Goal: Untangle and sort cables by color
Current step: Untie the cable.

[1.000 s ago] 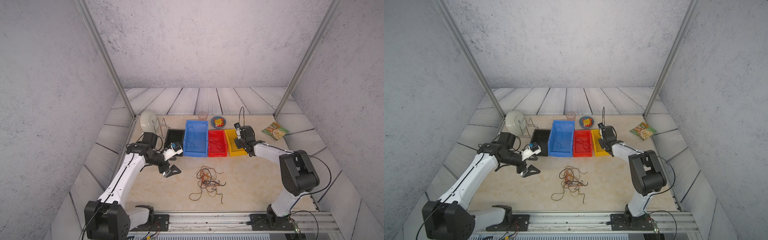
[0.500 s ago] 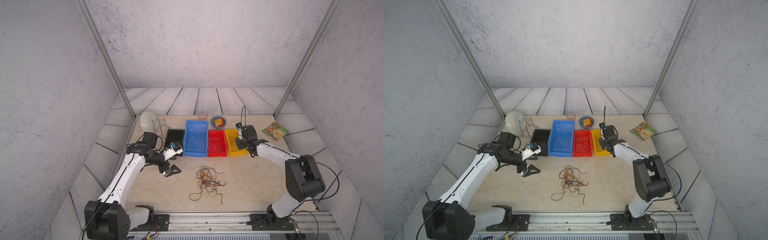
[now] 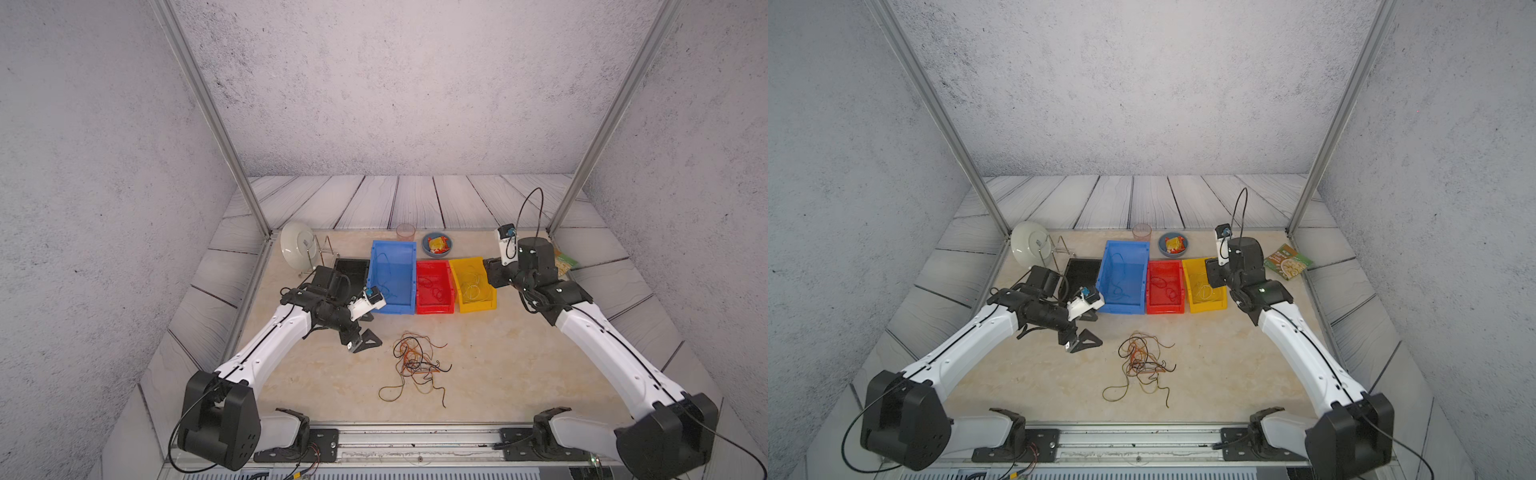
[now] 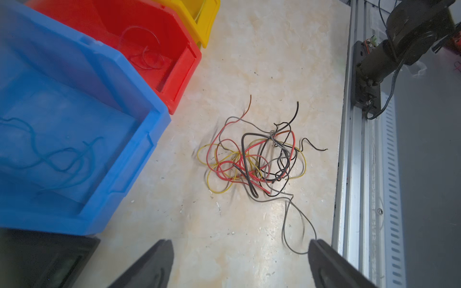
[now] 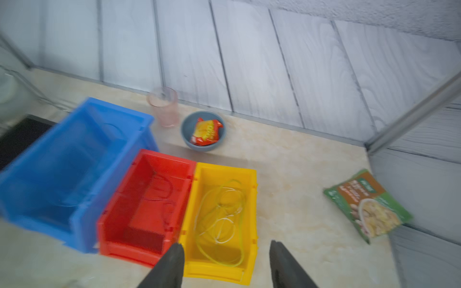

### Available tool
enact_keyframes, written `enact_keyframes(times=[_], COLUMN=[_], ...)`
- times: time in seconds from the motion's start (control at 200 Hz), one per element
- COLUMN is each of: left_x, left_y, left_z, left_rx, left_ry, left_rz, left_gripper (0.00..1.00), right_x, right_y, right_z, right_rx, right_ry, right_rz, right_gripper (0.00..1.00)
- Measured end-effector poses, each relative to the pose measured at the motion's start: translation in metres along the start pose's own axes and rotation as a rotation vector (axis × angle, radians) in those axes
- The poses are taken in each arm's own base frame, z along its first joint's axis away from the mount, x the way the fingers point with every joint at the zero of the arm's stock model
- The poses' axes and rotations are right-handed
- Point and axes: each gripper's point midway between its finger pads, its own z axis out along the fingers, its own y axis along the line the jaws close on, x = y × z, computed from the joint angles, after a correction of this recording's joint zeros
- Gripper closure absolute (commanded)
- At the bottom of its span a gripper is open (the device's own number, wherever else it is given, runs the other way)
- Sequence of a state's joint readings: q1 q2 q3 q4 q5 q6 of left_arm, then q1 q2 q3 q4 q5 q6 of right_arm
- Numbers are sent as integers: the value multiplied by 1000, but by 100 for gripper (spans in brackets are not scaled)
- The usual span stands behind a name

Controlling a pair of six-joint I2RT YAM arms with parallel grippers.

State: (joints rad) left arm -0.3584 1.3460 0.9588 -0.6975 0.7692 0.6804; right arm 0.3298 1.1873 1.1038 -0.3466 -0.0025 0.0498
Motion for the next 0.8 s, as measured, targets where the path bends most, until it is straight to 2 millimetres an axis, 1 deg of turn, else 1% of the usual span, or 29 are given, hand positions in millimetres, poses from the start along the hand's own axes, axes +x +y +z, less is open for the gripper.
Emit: enact_keyframes(times=[0.055,0.095,0.13,0.195,0.245,0.325,0.43,0.475,0.57,0.63,0.801], left_x=[1,2,3,4,4,1,-6,-8,-8,-8,-6], left_y=[0,1,2,5,8,9,5,2,-2,-4,-9], left_z=[13,21,29,43,54,69,80,82,87,91,102], left_rx=[20,33,47,64,75,94,110,112,112,118,149], left_ry=[16,24,36,60,83,120,138,145,167,185,223], left_rz=[7,13,12,4,5,19,50,62,87,91,103], left_gripper=[8,9,11,12,15,17,21,28,51,63,75], right_x=[-1,2,9,24,38,61,85,93,109,119,144], right_y=[21,32,45,60,67,70,74,76,82,87,95], right_z=[-10,-15,-18,-23,-26,-32,-39,-41,-43,-43,-40], right_rx=[-90,-140,-194,-263,-295,-318,-342,-353,-382,-401,-426], right_ry=[-4,9,34,86,131,191,257,280,334,368,463], right_rz=[16,24,32,45,58,82,115,131,170,192,229], right_gripper=[42,42,42,42,42,42,42,43,45,46,46])
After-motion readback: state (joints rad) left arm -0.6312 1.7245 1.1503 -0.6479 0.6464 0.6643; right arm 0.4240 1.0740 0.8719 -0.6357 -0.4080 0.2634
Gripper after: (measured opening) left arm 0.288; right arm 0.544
